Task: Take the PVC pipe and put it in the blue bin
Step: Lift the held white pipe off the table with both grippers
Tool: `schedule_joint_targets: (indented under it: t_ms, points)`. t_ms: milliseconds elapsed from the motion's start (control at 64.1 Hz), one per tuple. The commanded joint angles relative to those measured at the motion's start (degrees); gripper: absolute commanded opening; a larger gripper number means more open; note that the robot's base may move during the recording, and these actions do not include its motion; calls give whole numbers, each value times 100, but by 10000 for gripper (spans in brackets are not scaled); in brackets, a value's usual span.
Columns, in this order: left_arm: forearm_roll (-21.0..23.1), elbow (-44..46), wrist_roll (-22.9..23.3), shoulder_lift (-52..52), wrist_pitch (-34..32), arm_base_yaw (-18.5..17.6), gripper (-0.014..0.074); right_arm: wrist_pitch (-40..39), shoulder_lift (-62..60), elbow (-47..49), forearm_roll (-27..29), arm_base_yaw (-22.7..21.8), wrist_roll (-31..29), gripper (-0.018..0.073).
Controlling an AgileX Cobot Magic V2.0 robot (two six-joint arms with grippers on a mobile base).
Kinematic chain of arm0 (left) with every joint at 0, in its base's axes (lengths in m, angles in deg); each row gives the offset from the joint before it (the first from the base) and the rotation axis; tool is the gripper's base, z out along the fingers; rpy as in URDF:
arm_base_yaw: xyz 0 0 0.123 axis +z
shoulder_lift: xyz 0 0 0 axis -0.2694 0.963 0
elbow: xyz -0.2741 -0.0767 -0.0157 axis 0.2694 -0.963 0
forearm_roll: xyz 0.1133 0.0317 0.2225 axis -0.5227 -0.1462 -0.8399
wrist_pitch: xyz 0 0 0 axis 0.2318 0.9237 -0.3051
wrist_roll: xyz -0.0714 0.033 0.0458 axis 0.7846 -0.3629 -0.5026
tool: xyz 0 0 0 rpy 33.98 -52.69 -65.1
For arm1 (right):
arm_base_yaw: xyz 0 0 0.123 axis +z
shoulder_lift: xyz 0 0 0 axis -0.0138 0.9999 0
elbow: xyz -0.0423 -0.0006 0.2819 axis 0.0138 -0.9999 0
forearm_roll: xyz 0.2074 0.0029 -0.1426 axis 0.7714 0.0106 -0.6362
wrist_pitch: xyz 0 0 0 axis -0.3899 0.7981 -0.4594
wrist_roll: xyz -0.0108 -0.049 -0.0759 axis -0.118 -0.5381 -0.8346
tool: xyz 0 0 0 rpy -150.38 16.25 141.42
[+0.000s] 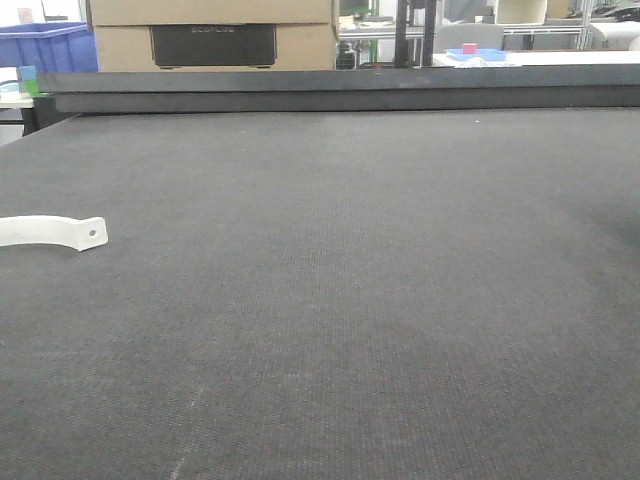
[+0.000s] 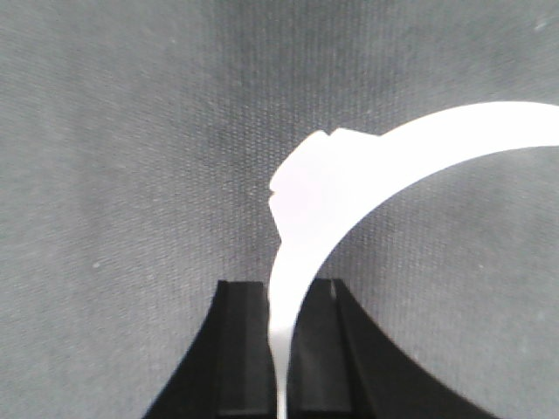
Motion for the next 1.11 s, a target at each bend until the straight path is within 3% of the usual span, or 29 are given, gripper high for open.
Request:
schedule_joint_targets:
  t_ms: [0, 109, 203, 296, 577, 671, 827, 1092]
  points:
    - [-201, 314, -132, 467, -139, 14, -90, 96, -114, 30, 9, -11, -42, -167]
    - [-568, 514, -132, 951, -207, 14, 65, 199, -127, 30, 137, -11, -42, -167]
    - [-608, 537, -132, 1235, -401, 14, 216, 186, -127, 30, 148, -11, -42, -167]
    - [-466, 537, -132, 1514, -623, 14, 265, 186, -127, 30, 148, -11, -42, -167]
    - [-295, 537, -132, 2013, -946, 14, 182, 152, -127, 30, 170, -11, -42, -167]
    - [-232, 537, -132, 2068, -934, 0, 99, 116, -127, 30, 170, -11, -42, -167]
    - [-232, 537, -132, 2068, -882, 0, -113, 33, -127, 30, 170, -11, -42, -167]
    - [-201, 718, -132, 1449, -438, -91, -111, -2, -614, 35, 181, -11, -42, -167]
